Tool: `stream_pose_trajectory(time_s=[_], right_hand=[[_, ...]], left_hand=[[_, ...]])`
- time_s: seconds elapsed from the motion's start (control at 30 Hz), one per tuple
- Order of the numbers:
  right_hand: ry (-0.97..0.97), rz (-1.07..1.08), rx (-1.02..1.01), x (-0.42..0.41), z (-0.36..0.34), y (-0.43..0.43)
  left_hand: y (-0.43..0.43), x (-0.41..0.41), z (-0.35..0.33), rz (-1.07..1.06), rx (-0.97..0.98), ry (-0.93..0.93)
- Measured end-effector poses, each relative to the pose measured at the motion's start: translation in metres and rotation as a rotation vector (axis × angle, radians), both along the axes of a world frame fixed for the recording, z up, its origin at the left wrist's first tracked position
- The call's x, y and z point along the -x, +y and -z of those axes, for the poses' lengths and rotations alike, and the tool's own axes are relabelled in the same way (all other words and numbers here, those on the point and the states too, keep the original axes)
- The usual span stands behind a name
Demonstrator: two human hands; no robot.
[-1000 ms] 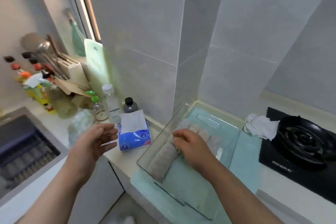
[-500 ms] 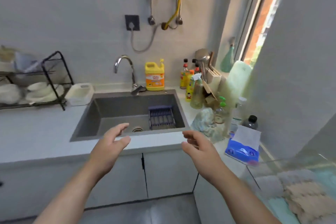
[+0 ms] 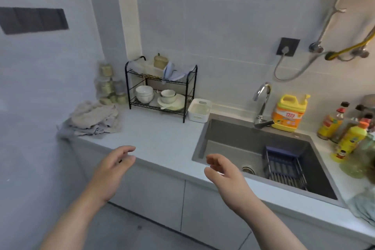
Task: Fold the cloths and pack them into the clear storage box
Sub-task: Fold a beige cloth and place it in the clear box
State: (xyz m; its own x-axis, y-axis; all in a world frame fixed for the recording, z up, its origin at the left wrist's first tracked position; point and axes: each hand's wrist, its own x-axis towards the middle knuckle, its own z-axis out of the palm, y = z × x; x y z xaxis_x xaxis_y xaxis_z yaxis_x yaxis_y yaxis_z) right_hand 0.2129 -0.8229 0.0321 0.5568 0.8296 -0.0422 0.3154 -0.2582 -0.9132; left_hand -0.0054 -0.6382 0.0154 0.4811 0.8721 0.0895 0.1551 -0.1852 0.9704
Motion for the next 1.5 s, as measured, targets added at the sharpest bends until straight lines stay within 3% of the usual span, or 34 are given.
stream_pose_trajectory(time_s=[0.27, 0.77, 1.07, 1.3, 1.5], right_hand=[[0.022, -0.146, 0.086, 0.046, 0.021, 0.140], [0.087, -0.321, 0.109, -0.010, 0.069, 0.415], [0.098, -0.410, 0.227, 0.017, 0.084, 0.574], [0.162, -0.232, 0.338, 0.045, 0.130, 0.694], [-0.001, -0.181, 0.480, 0.067, 0.162, 0.769]], left_hand=[[0.114, 0.083, 0.014, -0.200, 0.021, 0.017], [0.309, 0.039, 0.039, -0.352, 0.139, 0.152], [0.439, 0.068, 0.069, -0.386, 0.200, 0.278], [0.574, 0.086, 0.131, -0.243, 0.287, 0.559], [0.626, 0.075, 0.157, 0.049, 0.235, 0.770]])
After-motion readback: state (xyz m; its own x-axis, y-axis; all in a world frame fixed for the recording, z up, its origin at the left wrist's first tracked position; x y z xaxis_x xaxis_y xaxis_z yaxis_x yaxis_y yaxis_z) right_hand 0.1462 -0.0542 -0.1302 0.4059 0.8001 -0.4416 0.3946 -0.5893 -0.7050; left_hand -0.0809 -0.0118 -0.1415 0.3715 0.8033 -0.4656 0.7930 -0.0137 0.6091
